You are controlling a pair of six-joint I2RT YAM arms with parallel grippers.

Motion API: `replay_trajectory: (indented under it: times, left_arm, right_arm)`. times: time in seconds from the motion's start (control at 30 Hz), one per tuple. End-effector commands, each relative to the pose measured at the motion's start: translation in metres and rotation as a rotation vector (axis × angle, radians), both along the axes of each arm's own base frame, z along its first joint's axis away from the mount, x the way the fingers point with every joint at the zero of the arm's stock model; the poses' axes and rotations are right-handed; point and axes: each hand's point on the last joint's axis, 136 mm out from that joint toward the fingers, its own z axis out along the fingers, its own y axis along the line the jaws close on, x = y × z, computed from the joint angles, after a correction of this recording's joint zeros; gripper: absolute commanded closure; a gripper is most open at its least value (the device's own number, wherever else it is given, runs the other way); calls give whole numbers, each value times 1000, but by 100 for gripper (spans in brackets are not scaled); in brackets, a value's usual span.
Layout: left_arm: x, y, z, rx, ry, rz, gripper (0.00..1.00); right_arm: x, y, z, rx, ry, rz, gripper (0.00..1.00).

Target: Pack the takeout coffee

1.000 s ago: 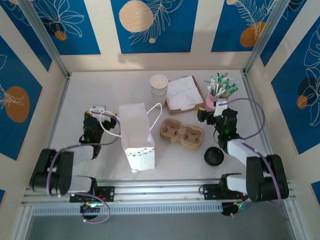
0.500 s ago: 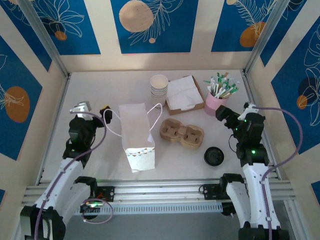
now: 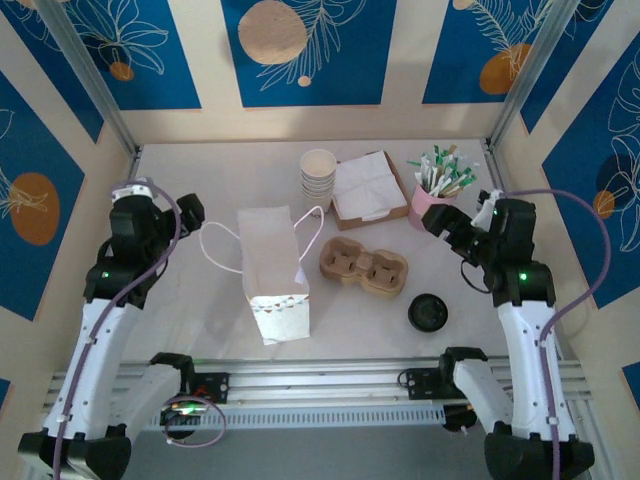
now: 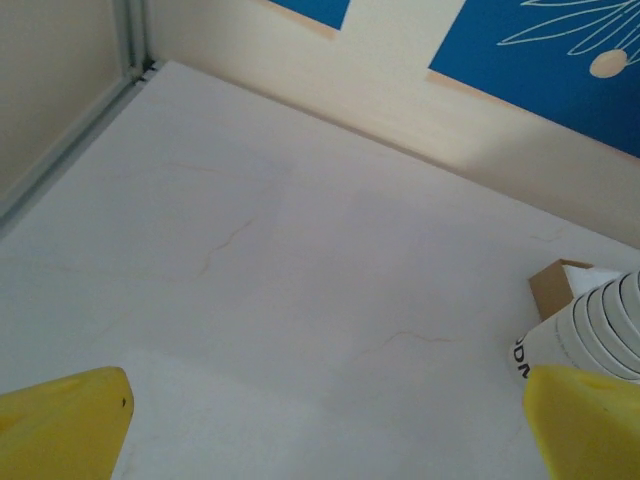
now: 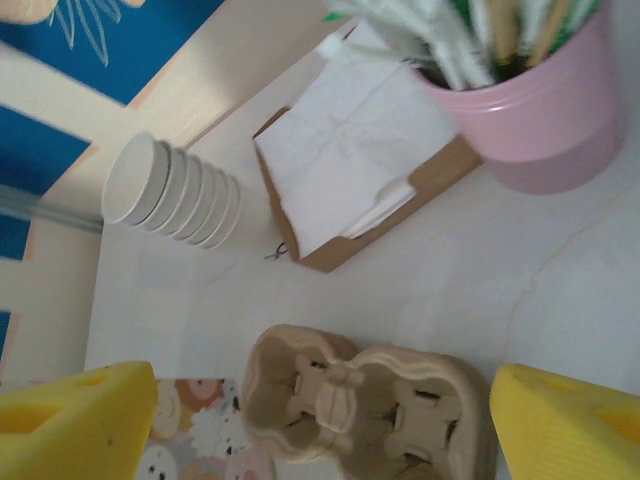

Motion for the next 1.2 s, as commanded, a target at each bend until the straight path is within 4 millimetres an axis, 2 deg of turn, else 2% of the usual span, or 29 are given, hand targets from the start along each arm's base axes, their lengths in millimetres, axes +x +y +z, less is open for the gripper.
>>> replay_trajectory:
  times: [0.0, 0.17, 0.23, 0.33, 0.4, 0.47, 0.53, 0.6, 0.77, 0.83, 0.9, 1.03, 1.17]
  left_arm:
    - [-12, -1, 8, 67, 59, -61, 0]
    - [-4, 3, 0, 61, 82, -25, 0]
    - [-2, -8, -1, 22, 34, -75, 0]
    - [0, -31, 1, -57, -42, -187, 0]
    - [-2, -31, 0, -80, -64, -177, 0]
    - [-5, -30, 4, -79, -89, -171, 1]
    - [-6, -26, 9, -81, -114, -150, 0]
    - [-7, -25, 11, -76, -132, -153, 1]
    - [-8, -9, 14, -51, -140, -86, 2]
    - [-8, -4, 14, -5, -126, -77, 12]
    - [-10, 8, 11, 63, -97, -28, 13]
    - [-23, 34, 11, 114, -92, 106, 11]
    - [-24, 28, 7, 88, -96, 82, 14]
  right_arm:
    - [2, 25, 12, -21, 9, 108, 14]
    - [23, 61, 19, -111, 23, 188, 15]
    - [33, 76, 24, -134, 23, 209, 17]
    - [52, 92, 29, -130, 10, 210, 33]
    - [68, 98, 28, -91, 17, 159, 45]
    - [85, 104, 23, -12, 43, 86, 47]
    - [102, 114, 18, 49, 48, 50, 47]
    - [117, 122, 13, 64, 63, 31, 51]
    - [146, 137, -5, 7, 116, 6, 52]
    - [157, 146, -14, -26, 116, 15, 55]
    - [167, 152, -21, -42, 124, 17, 57]
    - [186, 166, -17, -26, 106, 32, 66]
    - [195, 182, -13, -48, 91, 75, 65]
